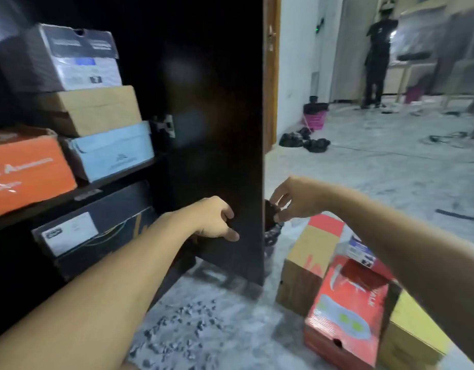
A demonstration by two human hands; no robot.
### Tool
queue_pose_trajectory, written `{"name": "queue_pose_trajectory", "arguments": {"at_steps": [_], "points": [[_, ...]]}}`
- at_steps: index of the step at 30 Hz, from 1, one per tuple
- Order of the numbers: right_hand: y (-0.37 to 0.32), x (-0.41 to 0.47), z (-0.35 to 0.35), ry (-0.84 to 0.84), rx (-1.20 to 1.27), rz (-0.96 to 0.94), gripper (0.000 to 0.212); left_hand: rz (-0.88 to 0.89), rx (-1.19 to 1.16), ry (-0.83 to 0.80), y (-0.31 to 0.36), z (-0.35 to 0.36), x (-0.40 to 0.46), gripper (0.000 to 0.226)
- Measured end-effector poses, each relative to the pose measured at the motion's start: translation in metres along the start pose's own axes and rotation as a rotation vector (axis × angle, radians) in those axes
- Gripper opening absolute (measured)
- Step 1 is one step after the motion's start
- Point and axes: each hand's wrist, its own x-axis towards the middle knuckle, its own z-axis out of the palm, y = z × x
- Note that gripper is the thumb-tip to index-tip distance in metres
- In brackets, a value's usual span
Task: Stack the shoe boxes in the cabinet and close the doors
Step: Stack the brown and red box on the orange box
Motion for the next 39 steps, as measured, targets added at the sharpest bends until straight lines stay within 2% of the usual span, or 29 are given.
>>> {"name": "queue_pose_trajectory", "arguments": {"at_steps": [5,10,13,16,19,22,26,28,30,33,36,38,39], "points": [[0.105,-0.05,0.014,-0.02,0.037,0.257,0.053,0.178,0.033,-0.168,0.082,0.061,0.037,0.071],[0.185,-0.082,0.041,-0.032,0.05,0.44,0.041,0.252,0.004,-0.267,0.134,0.129,0.075,0.072],[0.22,-0.092,0.062,-0.081,0.072,0.53,0.036,0.263,0.011,-0.248,0.156,0.165,0.093,0.068],[0.248,-0.101,0.088,-0.089,0.094,0.586,0.04,0.259,0.0,-0.224,0.169,0.197,0.112,0.066],[0.269,-0.1,0.113,-0.085,0.133,0.627,0.039,0.231,-0.008,-0.082,0.173,0.221,0.128,0.062],[0.278,-0.085,0.128,-0.066,0.179,0.596,0.037,0.108,-0.006,0.044,0.163,0.236,0.146,0.067],[0.265,-0.047,0.136,-0.041,0.148,0.49,0.033,-0.103,-0.213,0.191,0.136,0.245,0.17,0.069],[0.255,-0.022,0.141,-0.011,0.186,0.454,0.028,-0.216,-0.277,0.216,0.12,0.246,0.178,0.07],[0.245,0.003,0.15,0.013,0.218,0.411,0.032,-0.304,-0.321,0.209,0.105,0.245,0.184,0.068],[0.23,0.037,0.165,0.048,0.264,0.382,0.051,-0.432,-0.477,0.171,0.086,0.25,0.19,0.06],[0.223,0.066,0.172,0.08,0.281,0.407,0.055,-0.561,-0.841,0.082,0.073,0.256,0.192,0.06],[0.226,0.087,0.17,0.103,0.242,0.431,0.05,-0.635,-1.113,-0.07,0.075,0.256,0.185,0.047],[0.229,0.098,0.167,0.119,0.218,0.447,0.048,-0.632,-1.174,-0.136,0.075,0.258,0.186,0.039]]}}
